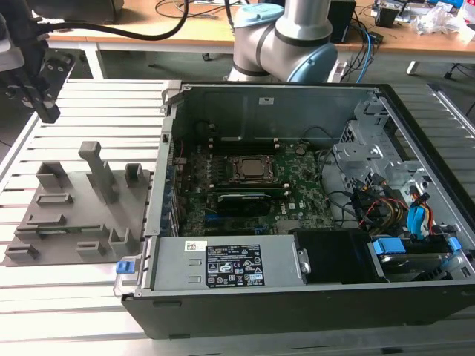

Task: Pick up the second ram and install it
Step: 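Reach for the second ram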

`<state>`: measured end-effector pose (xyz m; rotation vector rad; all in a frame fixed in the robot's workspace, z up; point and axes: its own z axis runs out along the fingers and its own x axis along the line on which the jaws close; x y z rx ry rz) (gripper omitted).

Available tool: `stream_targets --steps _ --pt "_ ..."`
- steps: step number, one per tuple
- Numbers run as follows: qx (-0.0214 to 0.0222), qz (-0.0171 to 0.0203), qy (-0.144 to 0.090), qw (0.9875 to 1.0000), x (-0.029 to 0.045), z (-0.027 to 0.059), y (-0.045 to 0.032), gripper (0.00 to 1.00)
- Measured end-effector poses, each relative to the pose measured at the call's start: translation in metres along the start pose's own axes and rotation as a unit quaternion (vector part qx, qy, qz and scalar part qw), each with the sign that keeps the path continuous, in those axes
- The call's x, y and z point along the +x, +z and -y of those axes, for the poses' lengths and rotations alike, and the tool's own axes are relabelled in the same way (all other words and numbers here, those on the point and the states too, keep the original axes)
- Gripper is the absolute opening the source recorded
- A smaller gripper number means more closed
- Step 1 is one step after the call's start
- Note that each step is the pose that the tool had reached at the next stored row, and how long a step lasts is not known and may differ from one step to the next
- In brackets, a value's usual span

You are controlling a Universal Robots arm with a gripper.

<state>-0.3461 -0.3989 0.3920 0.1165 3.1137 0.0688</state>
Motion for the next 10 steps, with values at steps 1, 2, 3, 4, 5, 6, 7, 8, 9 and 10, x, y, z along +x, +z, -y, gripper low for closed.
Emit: stream_targets --steps 1,2,3,4,5,6,7,8,9,10 --pt "0.0000 0.0000 0.000 1.0000 0.0033 0.0002 0.0000 0.11" --pt "-0.0001 0.0001 0.000 1.0000 0.0053 0.0004 0.0000 0.11" --pt "0.0000 0.0000 0.000 1.0000 0.0091 0.0007 -0.0001 0.11" --pt "0.0000 0.0000 0.000 1.0000 0.0130 0.0009 -0.0002 0.11" --pt "0.0000 0.0000 0.000 1.0000 0.0153 0.0011 -0.0002 0.11" --pt "0.0000 0.0000 0.000 1.0000 0.0171 0.0013 -0.0003 0.11" --pt "0.0000 0.0000 0.000 1.0000 0.0218 0.0016 -0.0003 0.11" --pt "0.0000 0.0000 0.000 1.0000 0.0258 0.0019 -0.0004 0.11" --pt "0.0000 0.0000 0.000 1.0000 0.0289 0.0022 -0.0005 0.11" --pt "0.0000 0.0000 0.000 1.0000 0.0309 0.0023 -0.0005 0.11"
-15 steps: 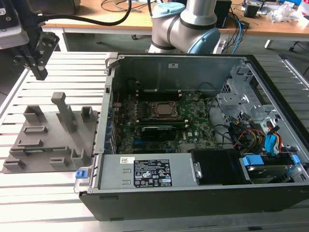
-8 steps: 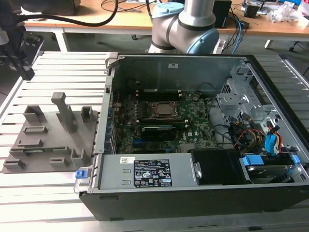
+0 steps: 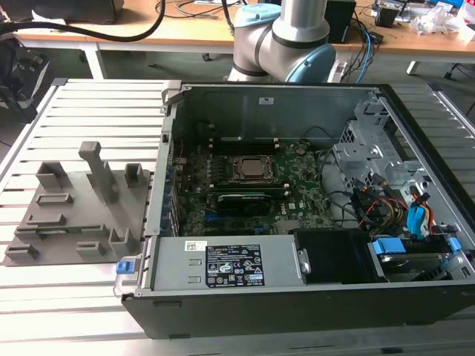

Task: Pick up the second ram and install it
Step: 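Reach for the second ram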

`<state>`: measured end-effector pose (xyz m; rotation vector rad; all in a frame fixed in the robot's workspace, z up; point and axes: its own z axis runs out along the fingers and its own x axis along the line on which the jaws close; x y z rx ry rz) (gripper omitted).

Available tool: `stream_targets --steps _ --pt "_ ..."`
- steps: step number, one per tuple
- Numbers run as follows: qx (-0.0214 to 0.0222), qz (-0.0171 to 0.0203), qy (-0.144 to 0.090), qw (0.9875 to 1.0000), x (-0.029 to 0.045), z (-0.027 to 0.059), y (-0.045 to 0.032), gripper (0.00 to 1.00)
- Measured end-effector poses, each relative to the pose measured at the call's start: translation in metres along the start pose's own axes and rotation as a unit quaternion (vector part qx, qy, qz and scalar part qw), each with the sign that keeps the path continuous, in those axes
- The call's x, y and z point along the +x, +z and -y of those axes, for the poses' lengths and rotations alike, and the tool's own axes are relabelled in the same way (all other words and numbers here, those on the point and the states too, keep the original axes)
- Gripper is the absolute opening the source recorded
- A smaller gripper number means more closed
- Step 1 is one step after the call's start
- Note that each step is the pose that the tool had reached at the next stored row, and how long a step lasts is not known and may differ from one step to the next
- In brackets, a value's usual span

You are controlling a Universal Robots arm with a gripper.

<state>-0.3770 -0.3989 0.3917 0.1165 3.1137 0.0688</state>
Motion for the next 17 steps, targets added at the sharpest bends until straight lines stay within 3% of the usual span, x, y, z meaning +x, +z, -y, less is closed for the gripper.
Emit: stream_targets --steps 3,8,17 --pt "0.0000 0.0000 0.000 1.0000 0.0116 0.0008 -0.0001 0.11" --pt "0.0000 0.0000 0.000 1.0000 0.0200 0.0017 -0.0001 0.11" --pt "0.0011 -0.0009 -0.001 1.0000 0.0009 0.0102 0.0050 0.11"
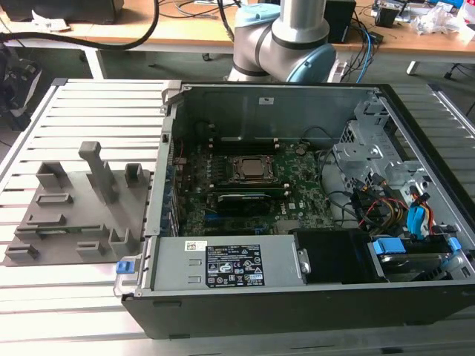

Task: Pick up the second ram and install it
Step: 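Reach for the second ram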

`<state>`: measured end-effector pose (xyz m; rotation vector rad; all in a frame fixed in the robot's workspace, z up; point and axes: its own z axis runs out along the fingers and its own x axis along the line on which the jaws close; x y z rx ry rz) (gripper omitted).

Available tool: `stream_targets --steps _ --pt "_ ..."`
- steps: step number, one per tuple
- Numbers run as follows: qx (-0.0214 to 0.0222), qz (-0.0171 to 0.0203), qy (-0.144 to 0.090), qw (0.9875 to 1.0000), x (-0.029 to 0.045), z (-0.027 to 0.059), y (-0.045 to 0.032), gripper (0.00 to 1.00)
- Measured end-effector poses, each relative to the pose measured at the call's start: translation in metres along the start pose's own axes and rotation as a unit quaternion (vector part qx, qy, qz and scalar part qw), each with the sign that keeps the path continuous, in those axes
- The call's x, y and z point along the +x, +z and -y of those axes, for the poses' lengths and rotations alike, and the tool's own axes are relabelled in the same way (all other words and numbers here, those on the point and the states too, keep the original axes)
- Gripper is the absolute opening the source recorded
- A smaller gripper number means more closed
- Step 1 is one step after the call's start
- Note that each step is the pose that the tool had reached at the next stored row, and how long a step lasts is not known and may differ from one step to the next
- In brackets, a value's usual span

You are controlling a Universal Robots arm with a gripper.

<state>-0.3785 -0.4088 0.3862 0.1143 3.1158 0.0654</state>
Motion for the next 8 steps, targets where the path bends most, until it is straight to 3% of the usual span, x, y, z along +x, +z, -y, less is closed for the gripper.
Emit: stream_targets --steps 3,8 --pt "0.0005 -0.0005 -0.001 1.0000 -0.0063 0.0032 0.0023 0.11" --pt "0.0006 -0.0005 -0.001 1.0000 -0.0071 0.0087 0.0024 0.11"
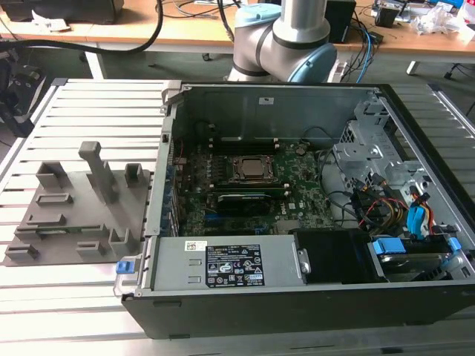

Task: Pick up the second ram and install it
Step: 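Reach for the second ram, then pick up the second ram and move it above second insertion slot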

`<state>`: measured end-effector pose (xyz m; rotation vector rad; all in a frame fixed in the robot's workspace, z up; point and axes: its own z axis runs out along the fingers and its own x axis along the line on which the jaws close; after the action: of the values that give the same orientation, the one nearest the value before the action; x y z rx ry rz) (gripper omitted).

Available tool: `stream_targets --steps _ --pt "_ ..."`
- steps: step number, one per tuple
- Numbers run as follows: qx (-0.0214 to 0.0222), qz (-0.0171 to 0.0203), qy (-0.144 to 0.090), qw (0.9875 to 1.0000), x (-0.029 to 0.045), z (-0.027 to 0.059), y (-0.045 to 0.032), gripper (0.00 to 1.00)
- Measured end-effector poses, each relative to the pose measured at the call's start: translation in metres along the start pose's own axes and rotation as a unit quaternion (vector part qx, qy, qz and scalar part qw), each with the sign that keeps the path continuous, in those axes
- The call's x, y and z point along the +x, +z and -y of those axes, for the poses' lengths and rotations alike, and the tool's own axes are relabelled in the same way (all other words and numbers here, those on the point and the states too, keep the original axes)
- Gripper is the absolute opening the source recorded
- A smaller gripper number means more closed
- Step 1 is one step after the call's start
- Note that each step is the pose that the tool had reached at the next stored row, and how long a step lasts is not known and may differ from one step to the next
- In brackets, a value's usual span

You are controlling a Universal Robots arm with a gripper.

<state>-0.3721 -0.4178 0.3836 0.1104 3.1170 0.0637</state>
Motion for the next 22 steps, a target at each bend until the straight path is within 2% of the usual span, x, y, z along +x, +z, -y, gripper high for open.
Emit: stream_targets --steps 11,13,17,18,19,20,21,22 --pt "-0.0001 -0.0002 -0.004 1.0000 0.0000 0.0003 0.0000 0.11" --pt "-0.0008 -0.0016 -0.039 0.9992 0.0000 0.0003 0.0000 0.11" --pt "-0.0016 -0.0032 -0.078 0.9970 0.0000 0.0003 0.0000 0.11" --pt "-0.0020 -0.0041 -0.099 0.9951 0.0000 0.0003 0.0000 0.11" --pt "-0.0027 -0.0055 -0.131 0.9913 0.0000 0.0003 0.0000 0.11" --pt "-0.0031 -0.0063 -0.151 0.9885 0.0000 0.0003 0.0000 0.11" --pt "-0.0033 -0.0069 -0.165 0.9863 0.0000 0.0003 -0.0001 0.11" --pt "-0.0035 -0.0072 -0.172 0.9850 0.0000 0.0003 0.0000 0.11"
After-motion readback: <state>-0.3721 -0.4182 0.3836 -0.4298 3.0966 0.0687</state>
